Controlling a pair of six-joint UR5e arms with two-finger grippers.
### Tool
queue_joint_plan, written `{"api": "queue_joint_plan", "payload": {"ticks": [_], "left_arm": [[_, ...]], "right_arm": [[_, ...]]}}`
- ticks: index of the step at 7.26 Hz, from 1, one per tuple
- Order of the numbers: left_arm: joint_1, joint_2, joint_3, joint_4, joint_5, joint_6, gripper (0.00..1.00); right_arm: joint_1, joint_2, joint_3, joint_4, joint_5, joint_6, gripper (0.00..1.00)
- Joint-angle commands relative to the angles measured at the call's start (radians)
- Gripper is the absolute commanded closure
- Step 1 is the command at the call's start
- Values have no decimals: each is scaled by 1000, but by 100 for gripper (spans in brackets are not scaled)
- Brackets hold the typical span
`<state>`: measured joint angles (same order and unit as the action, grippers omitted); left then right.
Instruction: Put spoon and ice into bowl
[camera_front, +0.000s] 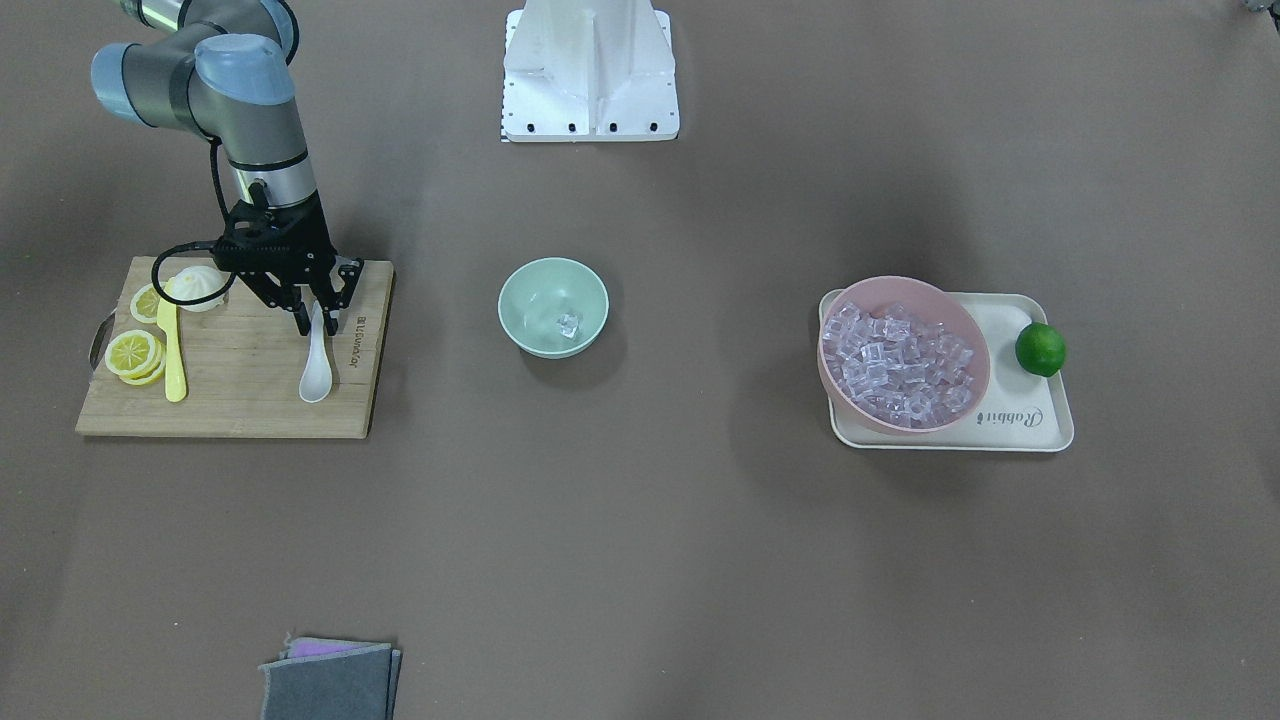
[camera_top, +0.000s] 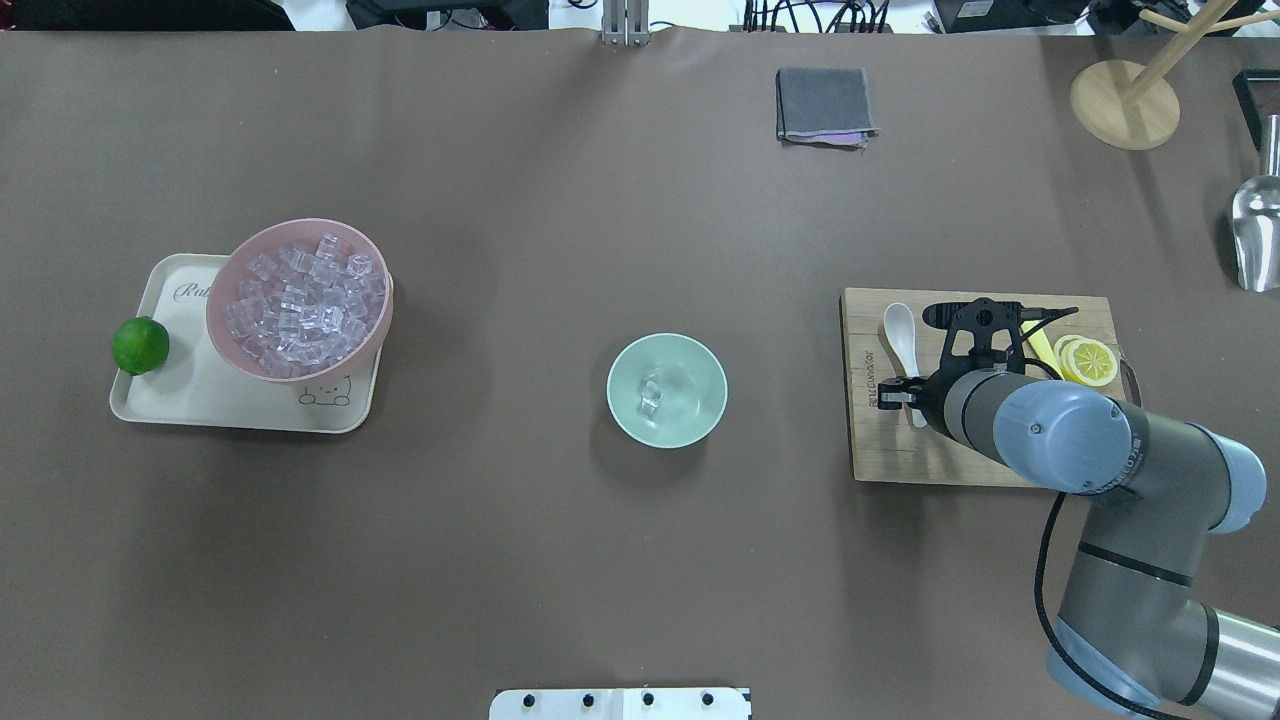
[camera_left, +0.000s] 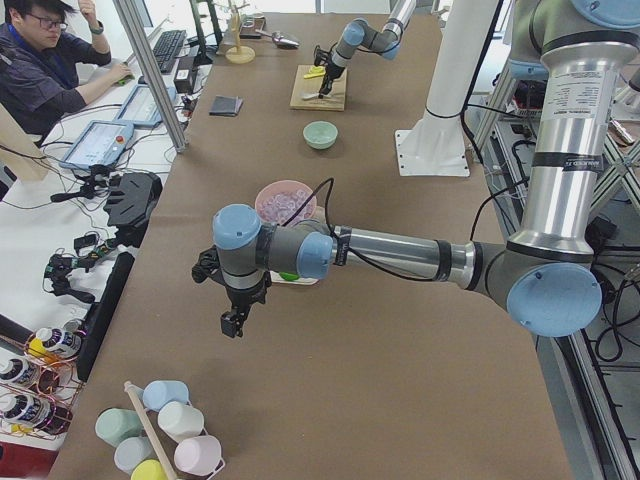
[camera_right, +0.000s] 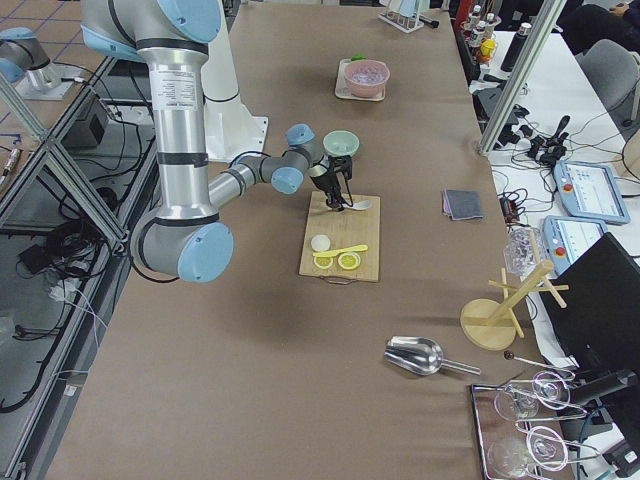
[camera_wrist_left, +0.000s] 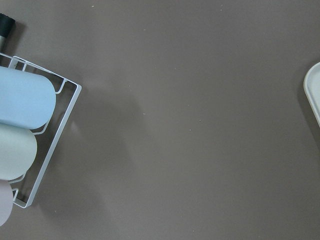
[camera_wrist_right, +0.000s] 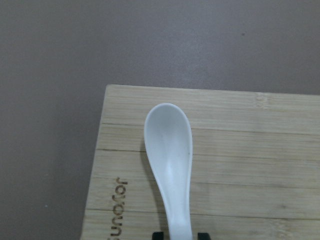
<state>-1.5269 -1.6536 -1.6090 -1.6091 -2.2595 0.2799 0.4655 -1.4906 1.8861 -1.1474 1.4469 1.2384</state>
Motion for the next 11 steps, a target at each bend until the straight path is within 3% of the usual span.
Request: {"api": "queue_joint_plan", "payload": {"ticks": [1, 5, 7, 10, 11], "left_arm": [[1, 0, -2, 0, 0, 1, 2], [1, -2, -2, 0, 0, 1, 2], [1, 0, -2, -2, 0, 2, 2], [1, 0, -3, -11, 0, 2, 2], [1, -2, 0, -17, 0, 2, 2]], "right_arm": [[-1, 1, 5, 0, 1, 4, 100], [-7, 32, 89, -15, 10, -39, 100], [-19, 96, 85, -18, 13, -304, 100], [-40, 287, 73, -242, 21, -511, 100], [-60, 308, 74, -244, 23, -530, 100]]}}
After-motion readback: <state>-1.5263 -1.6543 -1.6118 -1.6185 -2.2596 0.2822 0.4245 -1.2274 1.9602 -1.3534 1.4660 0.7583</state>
